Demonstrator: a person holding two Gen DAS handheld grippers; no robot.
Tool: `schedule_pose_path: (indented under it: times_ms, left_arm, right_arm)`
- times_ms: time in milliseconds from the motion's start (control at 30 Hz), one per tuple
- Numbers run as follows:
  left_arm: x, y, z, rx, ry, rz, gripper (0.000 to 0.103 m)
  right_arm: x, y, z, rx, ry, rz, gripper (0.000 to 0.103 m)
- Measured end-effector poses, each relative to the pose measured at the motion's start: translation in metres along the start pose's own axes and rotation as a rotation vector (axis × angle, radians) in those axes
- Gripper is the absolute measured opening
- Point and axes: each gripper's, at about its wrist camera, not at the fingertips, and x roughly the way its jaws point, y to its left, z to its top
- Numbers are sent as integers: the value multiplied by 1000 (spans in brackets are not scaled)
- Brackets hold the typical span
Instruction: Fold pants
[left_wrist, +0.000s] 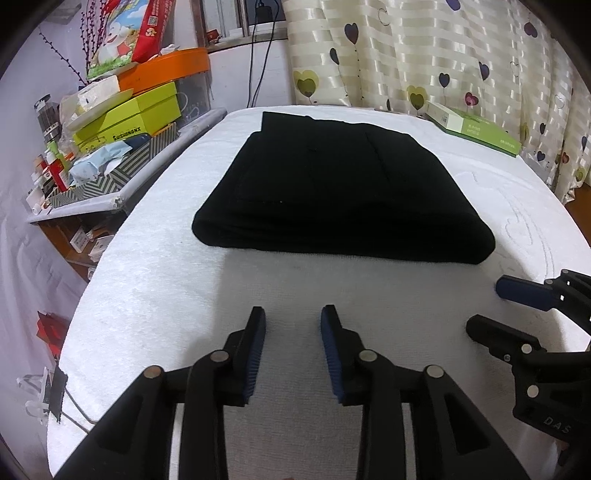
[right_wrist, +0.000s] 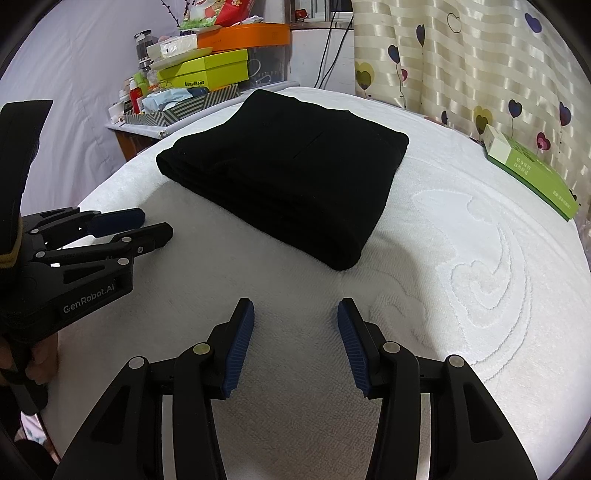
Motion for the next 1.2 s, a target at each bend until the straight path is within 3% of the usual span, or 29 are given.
schedule_pose_path:
  times_ms: [100, 1200]
  left_arm:
    - [1, 4, 0, -19, 4, 1, 43]
    - [1, 6, 0, -32, 5, -13, 43]
  right_arm:
    - [0, 0, 0, -1, 0, -1, 49]
    - [0, 1, 0, 0, 0, -1, 49]
